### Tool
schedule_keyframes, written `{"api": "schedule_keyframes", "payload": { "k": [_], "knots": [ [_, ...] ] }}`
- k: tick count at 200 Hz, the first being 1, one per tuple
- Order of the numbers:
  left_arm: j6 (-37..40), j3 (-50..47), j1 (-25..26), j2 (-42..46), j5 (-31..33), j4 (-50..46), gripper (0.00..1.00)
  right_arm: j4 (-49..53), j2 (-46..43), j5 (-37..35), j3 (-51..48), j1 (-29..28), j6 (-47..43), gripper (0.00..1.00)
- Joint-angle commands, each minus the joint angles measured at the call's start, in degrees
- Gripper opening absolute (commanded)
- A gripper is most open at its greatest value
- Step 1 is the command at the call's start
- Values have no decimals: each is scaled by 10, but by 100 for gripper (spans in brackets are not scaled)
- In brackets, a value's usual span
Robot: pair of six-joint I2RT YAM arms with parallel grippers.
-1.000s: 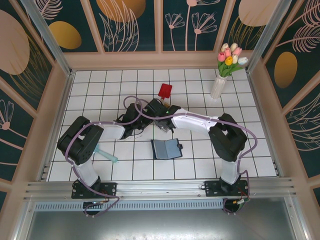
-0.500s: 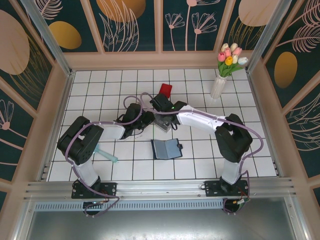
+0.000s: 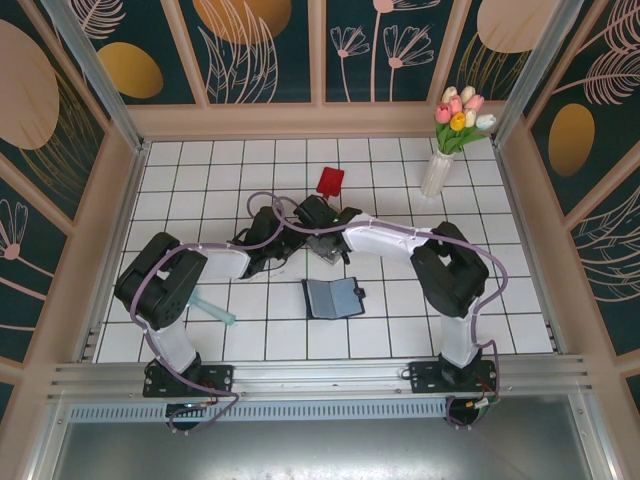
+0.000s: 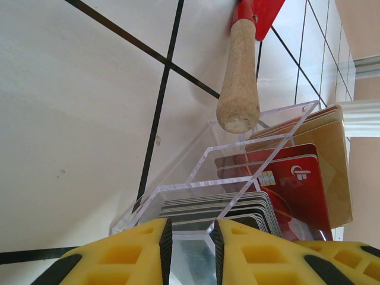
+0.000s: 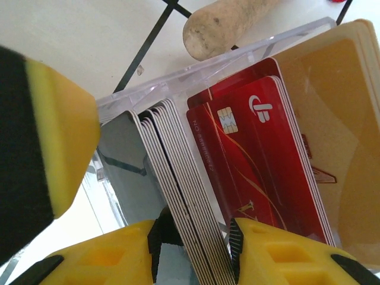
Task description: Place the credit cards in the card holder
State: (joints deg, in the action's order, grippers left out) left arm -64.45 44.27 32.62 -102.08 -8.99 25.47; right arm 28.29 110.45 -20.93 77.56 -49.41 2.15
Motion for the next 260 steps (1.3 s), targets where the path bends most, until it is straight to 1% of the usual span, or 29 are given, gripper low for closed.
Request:
{"api": "schedule_keyframes", "payload": {
  "k": [1, 43, 53, 69, 97, 101, 106, 111, 143, 169, 205, 235, 260],
  "knots": [
    [16, -5, -3, -27, 26, -60, 28, 0, 6, -72, 4, -10, -11, 38],
    [17, -5, -3, -30, 26, -61, 28, -15, -35, -88, -2, -13, -12, 37],
    [17, -5, -3, -30, 26, -61, 28, -16, -38, -87, -3, -13, -13, 35],
    [17, -5, -3, -31, 26, -60, 28, -16, -39, -84, -5, -13, -15, 31],
    [18, -3, -3, -29, 27, -62, 28, -11, -35, -82, -7, -13, -13, 31],
    [19, -3, -3, -29, 27, -62, 28, -11, -34, -81, -6, -13, -13, 28],
    [19, -3, -3, -29, 26, -62, 28, -11, -36, -77, -7, -13, -13, 21],
    [18, -3, -3, -29, 26, -62, 28, -12, -36, -75, -6, -13, -13, 17],
    [19, -4, -3, -29, 26, -62, 28, -10, -34, -57, -6, -10, -9, 13],
    [18, -6, -3, -29, 26, -62, 28, -9, -37, -38, -8, -6, -3, 7],
    [17, -6, -3, -28, 26, -61, 28, -4, -51, 16, -4, 1, 6, 0],
    [20, -5, -3, -26, 25, -61, 28, -2, -67, 129, -3, 20, 17, 0],
    [20, -5, -3, -25, 26, -61, 28, -8, -69, 162, -9, 30, 26, 0]
  ]
}}
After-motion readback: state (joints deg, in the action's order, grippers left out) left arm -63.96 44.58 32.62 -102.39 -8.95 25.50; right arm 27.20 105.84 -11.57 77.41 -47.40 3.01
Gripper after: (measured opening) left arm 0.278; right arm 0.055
